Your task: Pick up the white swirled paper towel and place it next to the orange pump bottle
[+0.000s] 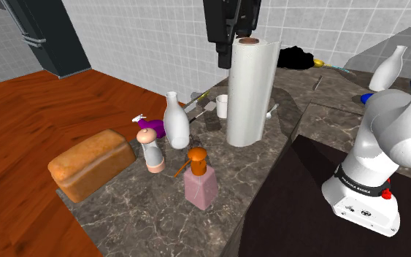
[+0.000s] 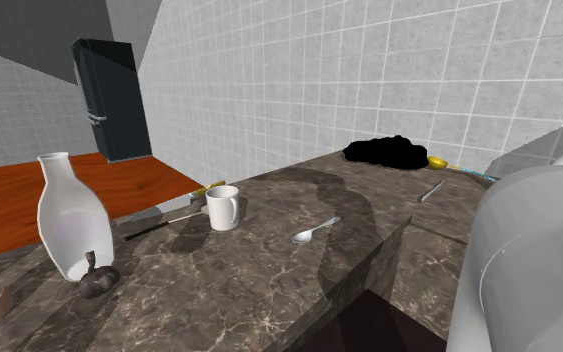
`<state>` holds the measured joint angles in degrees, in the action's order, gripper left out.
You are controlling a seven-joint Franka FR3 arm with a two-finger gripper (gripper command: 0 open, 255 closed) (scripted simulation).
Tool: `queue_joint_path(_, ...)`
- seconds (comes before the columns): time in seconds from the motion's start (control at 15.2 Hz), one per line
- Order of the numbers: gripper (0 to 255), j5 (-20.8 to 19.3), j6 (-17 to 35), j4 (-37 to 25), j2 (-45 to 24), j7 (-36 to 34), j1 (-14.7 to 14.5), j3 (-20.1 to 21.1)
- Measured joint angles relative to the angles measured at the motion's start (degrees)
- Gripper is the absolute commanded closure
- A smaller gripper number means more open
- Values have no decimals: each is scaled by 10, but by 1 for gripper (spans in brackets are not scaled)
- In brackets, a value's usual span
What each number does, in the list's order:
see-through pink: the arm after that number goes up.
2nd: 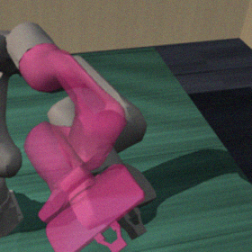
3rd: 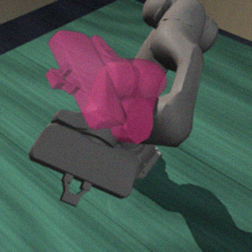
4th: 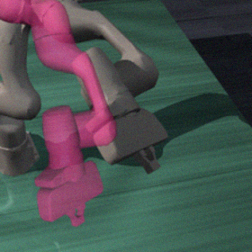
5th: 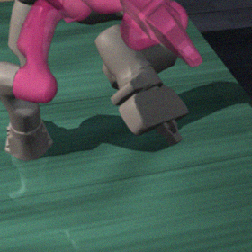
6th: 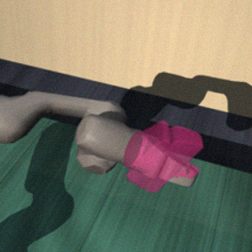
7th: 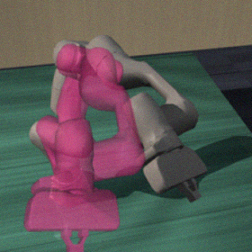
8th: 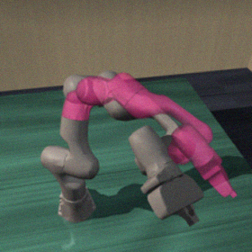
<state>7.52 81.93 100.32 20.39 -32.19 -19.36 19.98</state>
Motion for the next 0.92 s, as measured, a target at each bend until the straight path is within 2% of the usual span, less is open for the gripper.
queue_joint_path(0.92, 255, 12, 105, 136, 32, 5, -7, 6)
